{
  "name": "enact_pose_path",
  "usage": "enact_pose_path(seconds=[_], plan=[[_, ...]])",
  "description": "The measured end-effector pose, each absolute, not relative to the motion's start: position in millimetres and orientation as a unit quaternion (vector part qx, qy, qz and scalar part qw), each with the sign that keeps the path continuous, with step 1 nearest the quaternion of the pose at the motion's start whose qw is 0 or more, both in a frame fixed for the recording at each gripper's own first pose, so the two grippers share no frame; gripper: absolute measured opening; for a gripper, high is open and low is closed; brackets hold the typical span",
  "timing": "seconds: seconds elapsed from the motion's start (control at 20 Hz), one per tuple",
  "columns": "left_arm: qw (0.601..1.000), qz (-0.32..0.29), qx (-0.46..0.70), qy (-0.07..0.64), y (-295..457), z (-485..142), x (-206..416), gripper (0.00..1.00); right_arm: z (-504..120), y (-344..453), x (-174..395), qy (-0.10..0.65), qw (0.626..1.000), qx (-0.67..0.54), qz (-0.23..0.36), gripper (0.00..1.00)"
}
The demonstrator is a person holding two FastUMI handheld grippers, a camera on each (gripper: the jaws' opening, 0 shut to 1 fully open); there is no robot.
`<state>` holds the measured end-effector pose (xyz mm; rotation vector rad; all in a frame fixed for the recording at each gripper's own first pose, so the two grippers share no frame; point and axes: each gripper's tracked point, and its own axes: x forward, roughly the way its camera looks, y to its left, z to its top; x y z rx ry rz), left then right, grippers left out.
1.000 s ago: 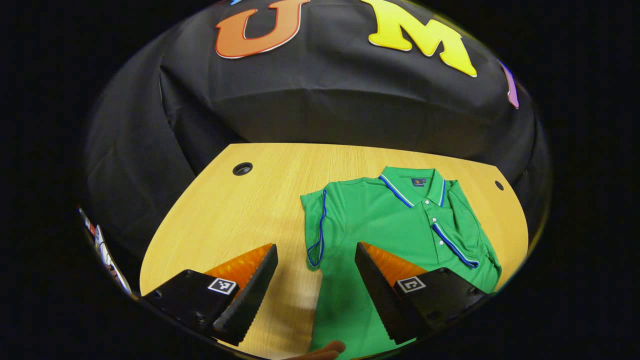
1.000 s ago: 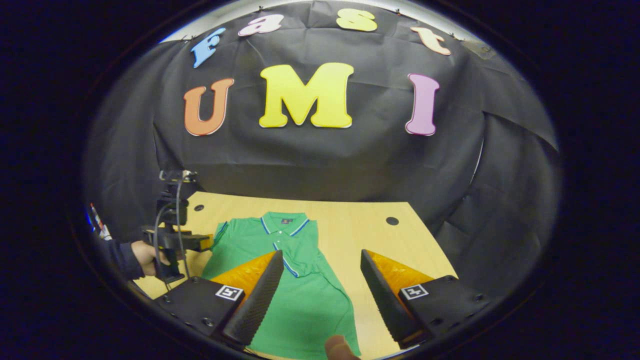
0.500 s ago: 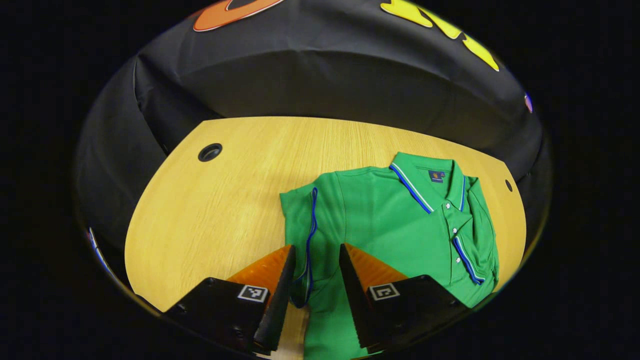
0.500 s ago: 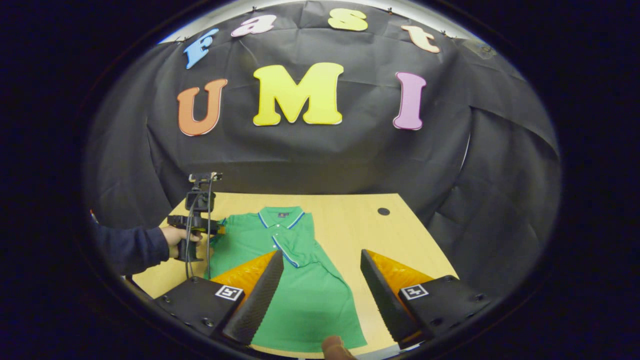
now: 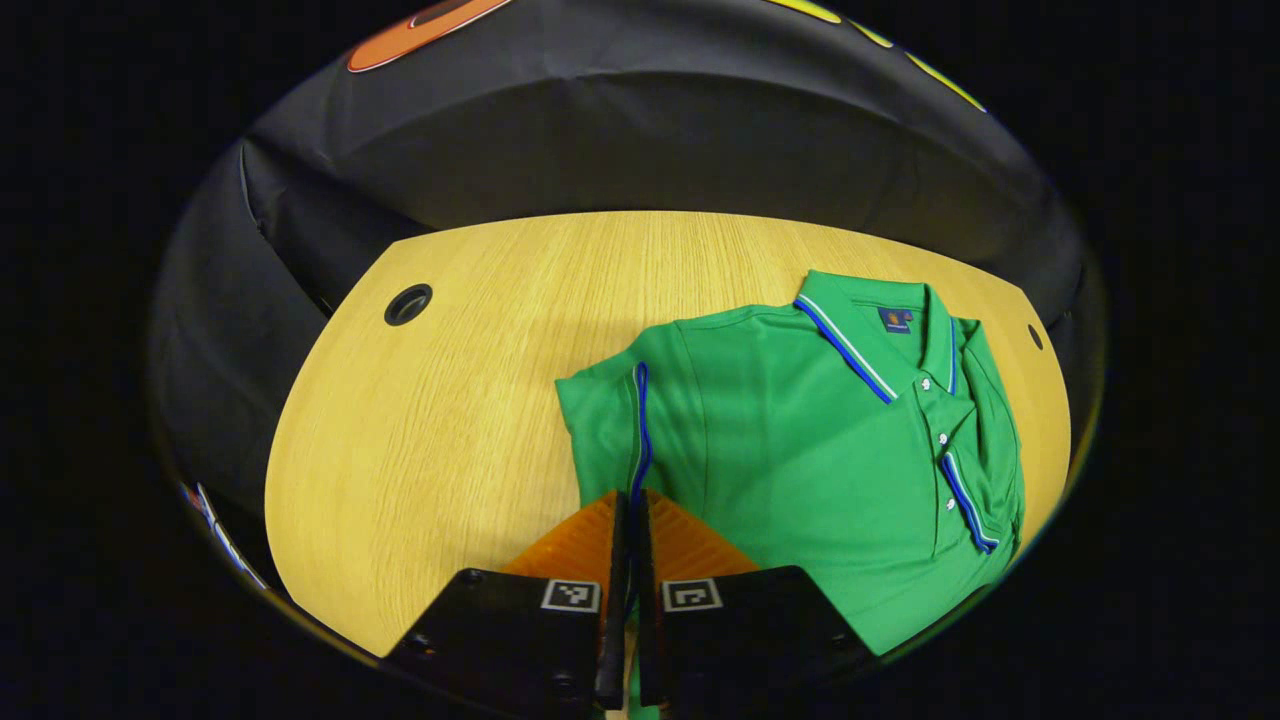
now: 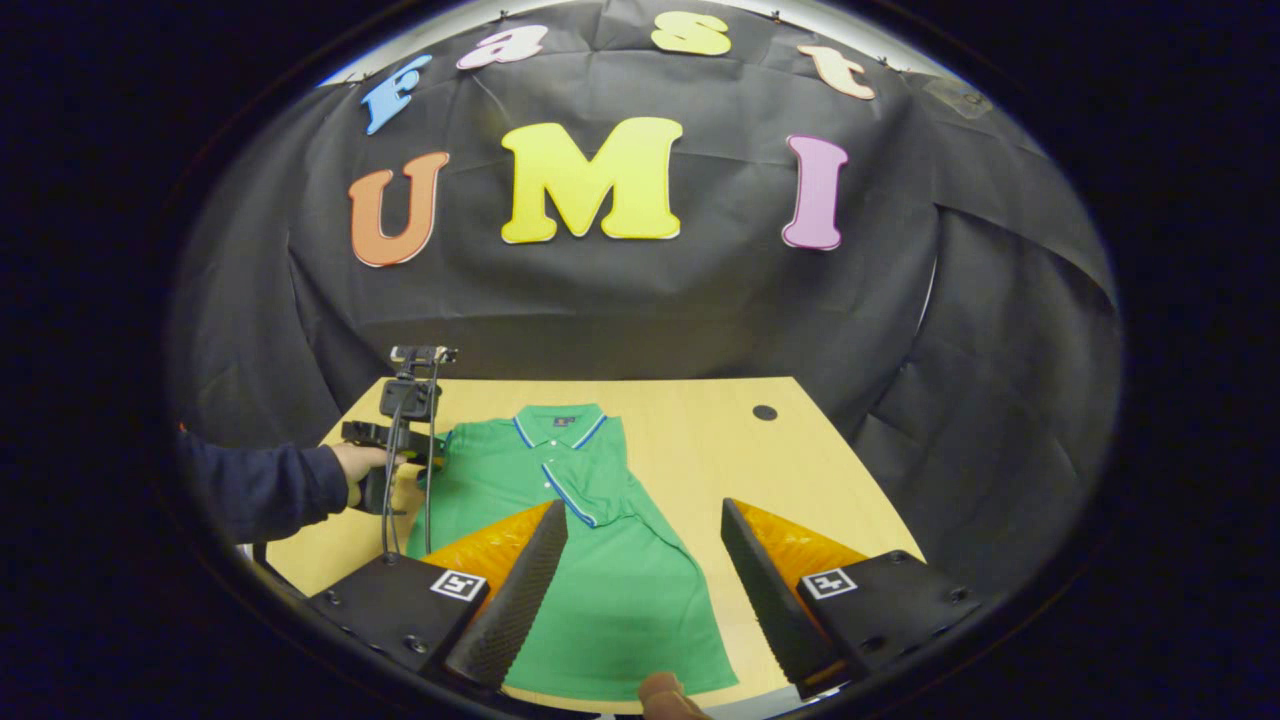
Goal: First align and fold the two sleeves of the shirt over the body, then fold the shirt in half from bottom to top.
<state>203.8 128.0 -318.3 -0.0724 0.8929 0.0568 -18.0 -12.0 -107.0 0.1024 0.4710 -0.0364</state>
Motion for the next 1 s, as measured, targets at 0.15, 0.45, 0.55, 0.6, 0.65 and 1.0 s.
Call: enact_pose_path(seconds=[0.15,0.45,0.55,0.6,0.65,1.0], plan=[[0.900,0.022,-0.032,0.435,129.4,-316.3,203.0,0.05,-108.3,-13.5,-18.9,0.237,0.970,0.054,-0.015,0.98],[0.905,0.003,-0.026,0.425,117.0,-294.4,201.2,0.04,-101.1,-17.8,-13.9,0.224,0.972,0.066,-0.005,0.98],[0.907,-0.013,-0.028,0.419,104.8,-283.1,201.3,0.04,-99.0,-20.7,-10.8,0.220,0.973,0.064,-0.005,0.96],[0.908,-0.020,-0.028,0.418,97.1,-279.8,200.5,0.04,-99.6,-21.6,-9.2,0.218,0.974,0.065,-0.004,0.96],[0.908,-0.026,-0.025,0.417,90.3,-276.4,200.0,0.03,-99.7,-21.8,-8.6,0.217,0.974,0.066,-0.003,0.96],[0.913,-0.076,-0.016,0.400,26.1,-248.3,194.7,0.03,-104.0,-29.4,-6.3,0.217,0.974,0.069,-0.003,0.98]])
